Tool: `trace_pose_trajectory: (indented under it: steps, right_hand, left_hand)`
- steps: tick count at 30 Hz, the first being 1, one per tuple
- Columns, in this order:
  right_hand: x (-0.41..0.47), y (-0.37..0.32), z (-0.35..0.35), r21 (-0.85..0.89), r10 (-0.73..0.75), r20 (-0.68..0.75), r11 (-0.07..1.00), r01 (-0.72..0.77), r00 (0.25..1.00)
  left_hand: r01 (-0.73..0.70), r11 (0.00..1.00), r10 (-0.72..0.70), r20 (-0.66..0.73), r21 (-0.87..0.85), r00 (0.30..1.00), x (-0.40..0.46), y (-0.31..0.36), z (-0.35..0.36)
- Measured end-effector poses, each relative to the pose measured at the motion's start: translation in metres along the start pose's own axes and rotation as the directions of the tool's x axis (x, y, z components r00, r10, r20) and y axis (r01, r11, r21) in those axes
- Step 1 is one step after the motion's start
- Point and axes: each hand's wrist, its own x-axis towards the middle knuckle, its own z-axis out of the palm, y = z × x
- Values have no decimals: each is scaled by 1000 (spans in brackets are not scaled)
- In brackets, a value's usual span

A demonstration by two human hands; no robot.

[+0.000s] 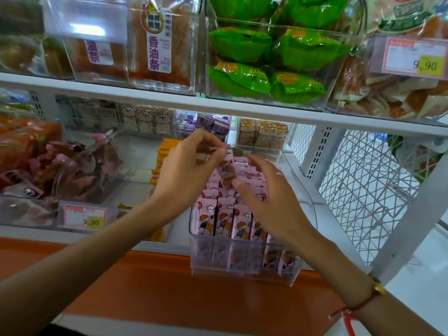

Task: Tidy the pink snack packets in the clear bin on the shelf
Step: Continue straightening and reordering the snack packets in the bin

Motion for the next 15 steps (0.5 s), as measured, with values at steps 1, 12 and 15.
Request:
trace_pose_trajectory:
  steps: [1, 12, 15]
  right_hand:
    - [0, -6, 0, 79, -14, 0, 997, 14, 1000]
    - [5, -12, -3, 689, 337, 18, 679, -256, 941]
    - [5, -11, -1, 753, 379, 96, 577, -316, 920]
  left_hand:
    - [-4, 998, 3, -14, -63, 1000, -5, 6, -1]
    - [40, 989, -36, 34, -139, 999, -24, 5, -17]
    - [60, 996, -53, 104, -67, 993, -31, 0, -11]
